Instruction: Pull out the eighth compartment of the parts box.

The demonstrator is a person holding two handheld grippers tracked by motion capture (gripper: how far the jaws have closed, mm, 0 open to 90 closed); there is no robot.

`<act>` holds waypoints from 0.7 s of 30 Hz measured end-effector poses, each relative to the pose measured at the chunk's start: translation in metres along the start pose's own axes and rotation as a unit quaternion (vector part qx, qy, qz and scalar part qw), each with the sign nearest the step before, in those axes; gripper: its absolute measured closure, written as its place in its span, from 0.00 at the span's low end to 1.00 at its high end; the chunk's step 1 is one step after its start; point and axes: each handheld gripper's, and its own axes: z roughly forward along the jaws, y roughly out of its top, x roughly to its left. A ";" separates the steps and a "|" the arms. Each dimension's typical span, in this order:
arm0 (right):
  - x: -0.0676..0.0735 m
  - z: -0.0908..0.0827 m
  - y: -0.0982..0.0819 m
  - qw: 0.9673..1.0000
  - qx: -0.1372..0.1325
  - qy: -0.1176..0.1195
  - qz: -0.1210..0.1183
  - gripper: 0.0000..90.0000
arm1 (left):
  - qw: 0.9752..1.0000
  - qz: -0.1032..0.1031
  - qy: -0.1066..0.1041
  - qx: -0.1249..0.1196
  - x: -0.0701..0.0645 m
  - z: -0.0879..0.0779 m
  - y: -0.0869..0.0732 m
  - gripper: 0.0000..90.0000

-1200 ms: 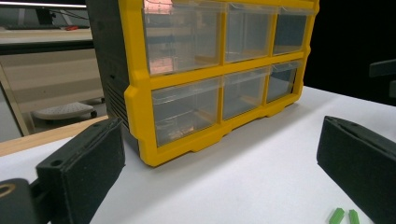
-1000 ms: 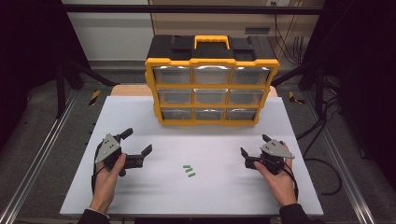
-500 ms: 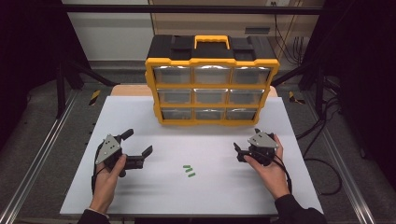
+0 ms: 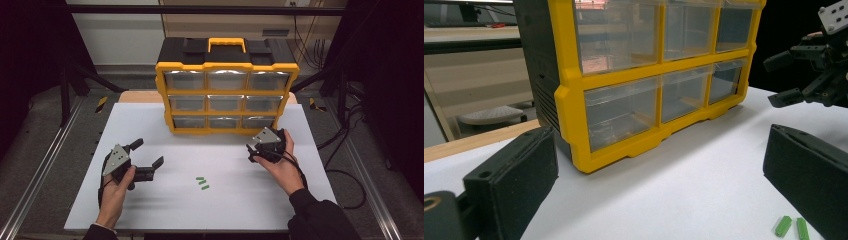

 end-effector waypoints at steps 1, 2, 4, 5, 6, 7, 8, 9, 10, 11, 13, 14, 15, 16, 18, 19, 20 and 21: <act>0.001 0.000 0.002 1.000 0.005 -0.001 0.005 0.09 | 1.000 0.000 0.000 0.000 0.000 0.000 0.000 0.01; 0.001 0.000 0.002 1.000 0.005 -0.001 0.005 0.09 | 1.000 0.002 -0.001 0.002 0.000 0.000 0.000 0.01; 0.001 0.001 0.007 1.000 0.002 -0.004 -0.008 0.09 | 1.000 0.003 -0.001 0.003 0.000 0.000 0.000 0.01; 0.001 0.001 0.008 1.000 0.002 -0.006 -0.009 0.09 | 1.000 0.003 -0.001 0.003 0.000 0.000 0.000 0.01; 0.001 0.002 0.010 1.000 0.000 -0.006 -0.013 0.09 | 1.000 0.003 -0.001 0.003 0.000 -0.001 0.000 0.01; 0.001 0.002 0.011 1.000 0.000 -0.007 -0.017 0.09 | 1.000 0.003 -0.001 0.003 0.000 -0.001 0.000 0.01; 0.002 0.002 0.012 1.000 0.001 -0.009 -0.019 0.09 | 1.000 0.003 -0.002 0.003 0.000 -0.001 0.000 0.01; 0.002 0.002 0.013 1.000 -0.001 -0.008 -0.025 0.09 | 1.000 0.003 -0.002 0.003 0.000 0.000 0.000 0.01; 0.003 0.003 0.015 1.000 -0.001 -0.011 -0.022 0.09 | 1.000 0.003 -0.002 0.003 0.000 0.000 0.000 0.01; 0.002 0.003 0.016 1.000 -0.002 -0.010 -0.027 0.09 | 1.000 0.004 -0.003 0.003 0.000 0.000 0.000 0.01; 0.003 0.003 0.017 0.999 -0.002 -0.010 -0.032 0.09 | 1.000 0.004 -0.003 0.004 0.000 0.000 0.000 0.01; 0.003 0.005 0.019 0.999 -0.003 -0.013 -0.045 0.09 | 1.000 0.002 -0.003 0.001 -0.001 0.000 0.000 0.01; 0.004 0.005 0.021 0.999 -0.002 -0.012 -0.039 0.09 | 1.000 0.001 -0.004 0.002 -0.001 0.001 0.000 0.01; 0.004 0.005 0.021 0.999 -0.002 -0.012 -0.039 0.09 | 1.000 0.001 -0.004 0.002 -0.001 0.001 0.000 0.01; 0.005 0.006 0.026 0.999 -0.003 -0.014 -0.046 0.09 | 1.000 0.002 -0.004 0.001 -0.001 0.000 0.000 0.01; 0.005 0.006 0.026 0.999 -0.003 -0.014 -0.046 0.09 | 1.000 0.002 -0.004 0.001 -0.001 0.000 0.000 0.01; 0.005 0.007 0.028 0.998 -0.009 -0.019 -0.057 0.10 | 1.000 0.002 -0.004 0.001 -0.001 0.000 0.000 0.01; 0.005 0.007 0.028 0.998 -0.009 -0.019 -0.057 0.10 | 1.000 0.001 -0.003 0.001 -0.001 0.000 0.000 0.01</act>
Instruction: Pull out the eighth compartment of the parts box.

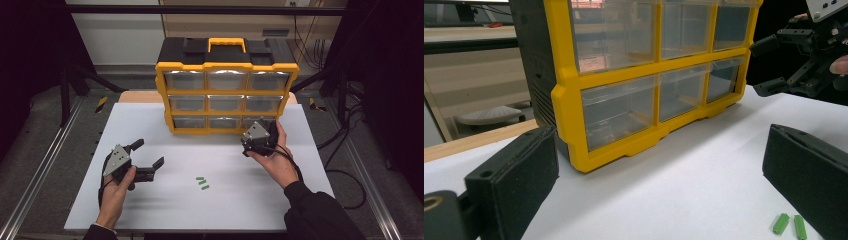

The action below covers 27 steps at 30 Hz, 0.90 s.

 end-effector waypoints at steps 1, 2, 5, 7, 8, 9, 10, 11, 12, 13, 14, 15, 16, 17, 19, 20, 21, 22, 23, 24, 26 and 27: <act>0.002 0.000 0.003 1.000 0.001 0.001 0.000 0.10 | 1.000 0.003 0.000 0.003 0.000 0.000 0.000 0.01; 0.002 0.000 0.003 1.000 0.001 0.001 0.000 0.10 | 1.000 0.001 0.000 0.001 0.000 0.000 0.000 0.01; 0.004 0.003 0.007 1.000 0.001 -0.001 -0.016 0.10 | 1.000 0.000 -0.001 0.000 0.000 0.001 0.000 0.01; 0.006 0.004 0.009 1.000 0.003 -0.008 -0.024 0.10 | 1.000 0.002 -0.002 0.003 0.000 0.001 0.000 0.01; 0.006 0.004 0.009 1.000 0.003 -0.008 -0.024 0.10 | 1.000 0.002 -0.002 0.003 0.000 0.001 0.000 0.01; 0.007 0.005 0.011 0.999 0.004 -0.010 -0.033 0.11 | 1.000 0.001 -0.002 0.001 0.000 0.001 0.000 0.01; 0.007 0.005 0.011 0.999 0.004 -0.010 -0.033 0.11 | 1.000 0.001 -0.002 0.001 0.000 0.001 0.000 0.01; 0.009 0.007 0.013 1.000 -0.002 -0.008 -0.030 0.12 | 1.000 0.003 -0.003 0.003 0.000 0.001 0.000 0.01; 0.009 0.007 0.013 1.000 -0.002 -0.008 -0.030 0.12 | 1.000 0.005 -0.003 0.005 0.000 0.000 0.000 0.01; 0.011 0.007 0.013 1.000 -0.003 -0.013 -0.024 0.12 | 1.000 0.005 -0.004 0.005 0.000 0.000 0.000 0.01; 0.010 0.008 0.013 0.999 -0.003 -0.010 -0.037 0.12 | 1.000 0.005 -0.004 0.004 0.000 0.001 0.000 0.01; 0.011 0.008 0.013 0.999 0.001 -0.015 -0.038 0.12 | 1.000 0.005 -0.004 0.004 0.000 0.001 0.000 0.01; 0.012 0.010 0.013 0.999 0.003 -0.017 -0.049 0.13 | 1.000 0.005 -0.004 0.006 0.000 0.001 0.000 0.01; 0.013 0.010 0.013 0.999 0.003 -0.016 -0.048 0.13 | 1.000 0.005 -0.004 0.006 0.000 0.001 0.000 0.01; 0.015 0.012 0.014 0.999 -0.002 -0.018 -0.048 0.13 | 1.000 0.004 -0.004 0.004 -0.001 0.001 0.000 0.01; 0.013 0.012 0.014 0.997 0.001 -0.021 -0.068 0.14 | 1.000 0.004 -0.004 0.004 -0.001 0.001 0.000 0.01; 0.014 0.012 0.014 0.997 0.004 -0.021 -0.069 0.14 | 1.000 0.005 -0.004 0.004 -0.001 0.001 0.000 0.01; 0.014 0.012 0.014 0.997 0.004 -0.021 -0.069 0.14 | 1.000 0.005 -0.004 0.005 -0.001 0.001 0.000 0.01; 0.015 0.013 0.015 0.997 0.001 -0.023 -0.073 0.14 | 1.000 0.005 -0.004 0.005 -0.001 0.001 0.000 0.01; 0.016 0.014 0.015 0.996 0.002 -0.026 -0.080 0.15 | 1.000 0.006 -0.005 0.005 -0.001 0.001 0.000 0.01; 0.020 0.016 0.016 0.996 0.001 -0.031 -0.086 0.16 | 1.000 0.009 -0.005 0.008 -0.001 0.001 0.000 0.01; 0.021 0.017 0.017 0.995 0.003 -0.033 -0.089 0.17 | 1.000 0.010 -0.005 0.009 -0.001 0.001 0.000 0.01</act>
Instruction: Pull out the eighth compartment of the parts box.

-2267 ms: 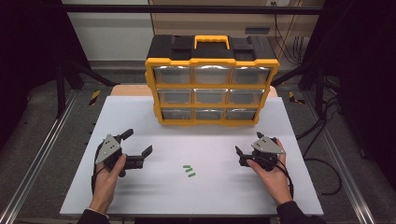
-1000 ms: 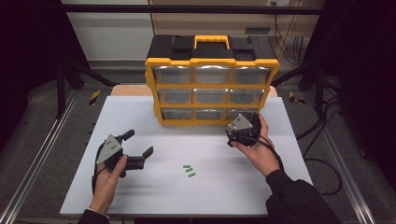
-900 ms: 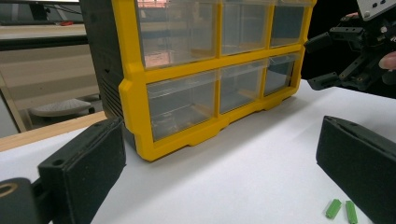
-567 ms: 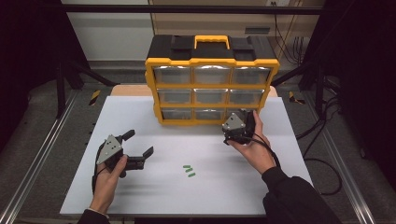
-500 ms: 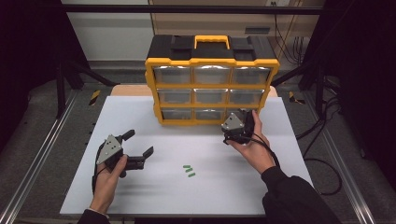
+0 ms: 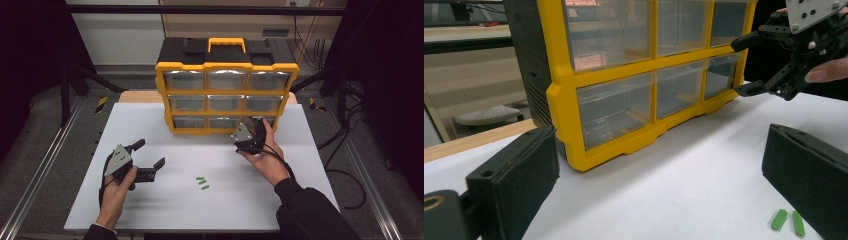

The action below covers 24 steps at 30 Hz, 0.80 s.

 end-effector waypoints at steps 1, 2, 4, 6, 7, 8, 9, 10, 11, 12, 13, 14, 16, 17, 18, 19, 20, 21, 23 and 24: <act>0.001 0.002 0.001 1.000 -0.001 -0.001 -0.006 0.18 | 1.000 0.000 0.000 0.000 0.000 0.000 0.000 0.01; 0.002 0.002 0.002 1.000 0.001 0.001 -0.003 0.18 | 1.000 0.000 0.000 -0.002 0.000 0.000 0.000 0.01; 0.004 0.005 0.004 1.000 0.000 -0.007 -0.014 0.20 | 1.000 0.002 0.000 0.001 0.000 0.000 0.000 0.02; 0.006 0.006 0.007 1.000 0.000 -0.017 -0.021 0.23 | 1.000 0.003 -0.001 0.002 0.000 0.000 0.000 0.02; 0.007 0.007 0.008 0.999 -0.002 -0.020 -0.027 0.24 | 1.000 0.004 -0.001 0.002 -0.001 0.000 0.000 0.02; 0.008 0.008 0.010 0.999 -0.004 -0.018 -0.027 0.25 | 1.000 0.004 -0.001 0.002 -0.001 0.000 0.000 0.02; 0.009 0.009 0.011 0.999 -0.005 -0.027 -0.037 0.26 | 1.000 0.004 -0.001 0.002 -0.001 0.000 0.000 0.02; 0.010 0.009 0.012 0.998 -0.003 -0.029 -0.046 0.27 | 1.000 0.004 -0.002 0.002 -0.001 0.000 0.000 0.02; 0.010 0.009 0.012 0.998 -0.003 -0.029 -0.046 0.27 | 1.000 0.005 -0.002 0.003 -0.001 0.000 0.000 0.02; 0.012 0.011 0.014 0.998 -0.006 -0.034 -0.055 0.29 | 1.000 0.005 -0.002 0.003 -0.001 0.000 0.000 0.02; 0.013 0.012 0.015 0.998 -0.007 -0.038 -0.059 0.29 | 1.000 0.005 -0.002 0.002 -0.001 0.000 0.000 0.02; 0.011 0.013 0.014 0.995 -0.008 -0.040 -0.088 0.29 | 1.000 0.005 -0.002 0.002 -0.001 0.000 0.000 0.02; 0.013 0.013 0.014 0.995 -0.001 -0.044 -0.088 0.30 | 1.000 0.005 -0.002 0.002 -0.001 0.000 0.000 0.02; 0.013 0.015 0.014 0.995 -0.006 -0.044 -0.095 0.31 | 1.000 0.005 -0.002 0.003 -0.001 0.000 0.000 0.02; 0.013 0.015 0.013 0.994 -0.003 -0.044 -0.096 0.31 | 1.000 0.005 -0.002 0.003 -0.001 0.000 0.000 0.02; 0.014 0.016 0.013 0.995 0.000 -0.047 -0.090 0.31 | 1.000 0.005 -0.002 0.004 -0.001 0.001 0.000 0.02; 0.013 0.016 0.013 0.994 -0.001 -0.050 -0.101 0.32 | 1.000 0.005 -0.003 0.004 -0.001 0.001 0.000 0.02; 0.014 0.016 0.014 0.994 0.004 -0.052 -0.095 0.33 | 1.000 0.006 -0.003 0.004 -0.001 0.001 0.000 0.02; 0.012 0.018 0.014 0.991 -0.005 -0.061 -0.117 0.34 | 1.000 0.006 -0.004 0.003 -0.001 0.001 0.000 0.02; 0.014 0.018 0.015 0.992 0.000 -0.063 -0.108 0.35 | 1.000 0.007 -0.004 0.004 -0.001 0.001 0.000 0.02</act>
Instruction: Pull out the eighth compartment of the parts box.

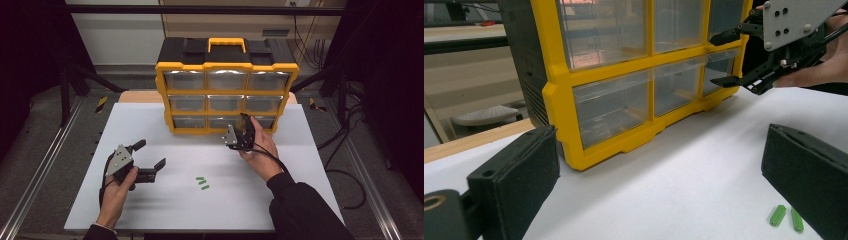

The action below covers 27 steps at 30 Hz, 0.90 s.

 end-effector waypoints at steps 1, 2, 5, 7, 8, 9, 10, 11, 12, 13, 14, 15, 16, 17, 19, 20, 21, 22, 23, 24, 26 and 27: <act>0.000 0.000 0.000 1.000 0.000 0.000 0.000 0.35 | 1.000 0.000 0.000 0.000 0.000 0.000 0.000 0.02; -0.001 0.000 0.000 1.000 0.000 -0.002 -0.015 0.35 | 1.000 0.000 0.000 -0.001 0.000 0.000 0.000 0.02; 0.004 0.002 0.002 0.999 -0.003 -0.010 -0.038 0.37 | 1.000 0.001 -0.001 0.002 0.000 0.000 0.000 0.02; 0.005 0.003 0.003 0.999 -0.001 -0.011 -0.050 0.40 | 1.000 0.001 -0.002 0.003 0.000 0.000 0.000 0.02; 0.005 0.003 0.003 0.999 -0.001 -0.011 -0.050 0.40 | 1.000 0.002 -0.003 0.003 0.000 0.000 0.000 0.02; 0.006 0.003 0.003 0.998 0.000 -0.013 -0.055 0.40 | 1.000 0.002 -0.004 0.003 -0.001 0.000 0.000 0.02; 0.006 0.004 0.003 0.998 -0.004 -0.016 -0.058 0.42 | 1.000 0.002 -0.006 0.004 -0.001 0.000 0.000 0.02; 0.007 0.004 0.004 0.998 0.000 -0.015 -0.060 0.44 | 1.000 0.003 -0.007 0.003 -0.001 0.001 0.000 0.02; 0.007 0.004 0.004 0.998 0.004 -0.014 -0.067 0.45 | 1.000 0.004 -0.008 0.004 -0.001 0.001 0.000 0.02; 0.008 0.004 0.004 0.997 0.007 -0.016 -0.070 0.46 | 1.000 0.005 -0.009 0.007 -0.002 0.001 0.000 0.02; 0.007 0.005 0.004 0.997 0.003 -0.016 -0.077 0.47 | 1.000 0.006 -0.009 0.007 -0.002 0.001 0.000 0.02; 0.007 0.005 0.004 0.997 0.003 -0.016 -0.077 0.47 | 1.000 0.006 -0.010 0.008 -0.002 0.001 0.000 0.02; 0.009 0.005 0.005 0.997 0.003 -0.020 -0.079 0.49 | 1.000 0.006 -0.011 0.006 -0.002 0.002 0.000 0.02; 0.009 0.005 0.006 0.996 0.004 -0.021 -0.083 0.50 | 1.000 0.006 -0.011 0.006 -0.002 0.002 0.000 0.02; 0.010 0.005 0.007 0.996 0.005 -0.022 -0.090 0.52 | 1.000 0.006 -0.011 0.007 -0.002 0.002 -0.001 0.02; 0.010 0.005 0.007 0.996 0.005 -0.022 -0.090 0.52 | 1.000 0.006 -0.011 0.008 -0.002 0.002 -0.001 0.02; 0.010 0.006 0.008 0.995 0.002 -0.024 -0.096 0.53 | 1.000 0.006 -0.011 0.008 -0.002 0.002 -0.001 0.02; 0.010 0.006 0.008 0.995 0.002 -0.024 -0.096 0.53 | 1.000 0.006 -0.011 0.008 -0.002 0.002 -0.001 0.02; 0.011 0.007 0.008 0.995 0.007 -0.025 -0.096 0.54 | 1.000 0.006 -0.011 0.008 -0.002 0.002 -0.001 0.02; 0.012 0.007 0.008 0.995 0.008 -0.024 -0.092 0.54 | 1.000 0.006 -0.011 0.008 -0.002 0.002 -0.001 0.02; 0.012 0.009 0.008 0.994 0.007 -0.026 -0.104 0.55 | 1.000 0.006 -0.011 0.009 -0.002 0.002 -0.001 0.02; 0.012 0.009 0.008 0.994 0.007 -0.026 -0.104 0.55 | 1.000 0.006 -0.012 0.009 -0.002 0.002 -0.001 0.02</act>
